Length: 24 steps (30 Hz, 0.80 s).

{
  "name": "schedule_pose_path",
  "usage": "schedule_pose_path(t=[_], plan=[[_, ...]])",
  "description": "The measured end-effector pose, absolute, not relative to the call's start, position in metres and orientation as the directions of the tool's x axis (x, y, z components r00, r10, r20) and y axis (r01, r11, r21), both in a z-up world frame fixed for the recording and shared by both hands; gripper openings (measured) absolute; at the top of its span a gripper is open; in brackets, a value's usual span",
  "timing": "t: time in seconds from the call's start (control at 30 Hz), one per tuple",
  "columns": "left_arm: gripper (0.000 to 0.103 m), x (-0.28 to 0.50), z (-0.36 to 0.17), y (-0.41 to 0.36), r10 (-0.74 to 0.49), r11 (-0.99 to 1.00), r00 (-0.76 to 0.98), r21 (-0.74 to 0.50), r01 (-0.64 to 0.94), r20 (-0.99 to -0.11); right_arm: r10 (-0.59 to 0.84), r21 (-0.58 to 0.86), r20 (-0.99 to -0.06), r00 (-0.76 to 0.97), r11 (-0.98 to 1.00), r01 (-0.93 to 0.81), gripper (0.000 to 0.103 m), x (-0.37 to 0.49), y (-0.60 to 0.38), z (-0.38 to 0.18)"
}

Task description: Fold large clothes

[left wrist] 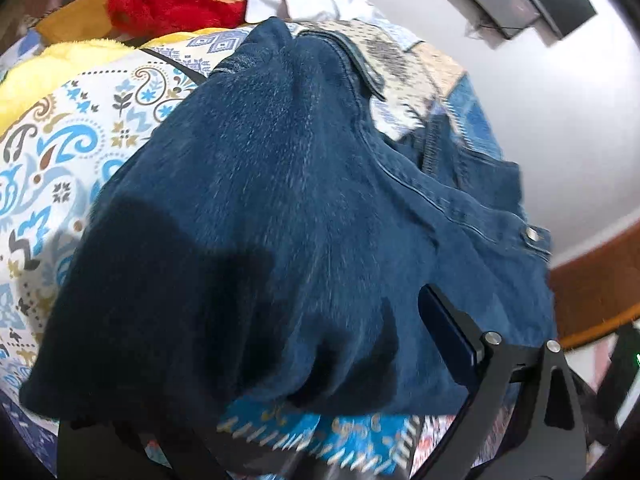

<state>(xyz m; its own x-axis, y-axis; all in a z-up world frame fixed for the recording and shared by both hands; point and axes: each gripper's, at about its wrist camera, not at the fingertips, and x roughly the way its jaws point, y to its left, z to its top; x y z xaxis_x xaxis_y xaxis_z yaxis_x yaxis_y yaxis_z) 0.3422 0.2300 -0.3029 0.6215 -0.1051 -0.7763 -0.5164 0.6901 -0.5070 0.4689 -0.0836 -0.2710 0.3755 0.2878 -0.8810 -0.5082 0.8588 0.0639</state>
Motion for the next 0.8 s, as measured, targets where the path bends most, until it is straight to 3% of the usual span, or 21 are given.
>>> schedule_pose_path(t=[0.1, 0.17, 0.27, 0.33, 0.53, 0.8], plan=[[0.088, 0.346, -0.297, 0.223, -0.052, 0.689, 0.609, -0.470, -0.551, -0.791, 0.287, 0.062, -0.881, 0.376, 0.858, -0.510, 0.103, 0.467, -0.083, -0.269], [0.055, 0.341, -0.287, 0.219, 0.026, 0.694, 0.588, -0.408, -0.593, -0.808, 0.294, 0.071, -0.880, 0.373, 0.858, -0.508, 0.103, 0.466, -0.084, -0.267], [0.036, 0.337, -0.274, 0.217, 0.055, 0.715, 0.603, -0.391, -0.580, -0.796, 0.307, 0.090, -0.879, 0.366, 0.859, -0.504, 0.103, 0.466, -0.085, -0.263], [0.030, 0.333, -0.259, 0.216, 0.065, 0.735, 0.636, -0.394, -0.551, -0.769, 0.324, 0.108, -0.874, 0.361, 0.856, -0.505, 0.103, 0.466, -0.084, -0.259], [0.029, 0.322, -0.208, 0.218, 0.092, 0.759, 0.736, -0.432, -0.488, -0.671, 0.382, 0.136, -0.842, 0.380, 0.833, -0.536, 0.103, 0.468, -0.063, -0.237], [0.029, 0.317, -0.197, 0.218, 0.157, 0.806, 0.729, -0.341, -0.485, -0.666, 0.350, 0.091, -0.894, 0.281, 0.754, -0.650, 0.103, 0.468, 0.024, -0.276]])
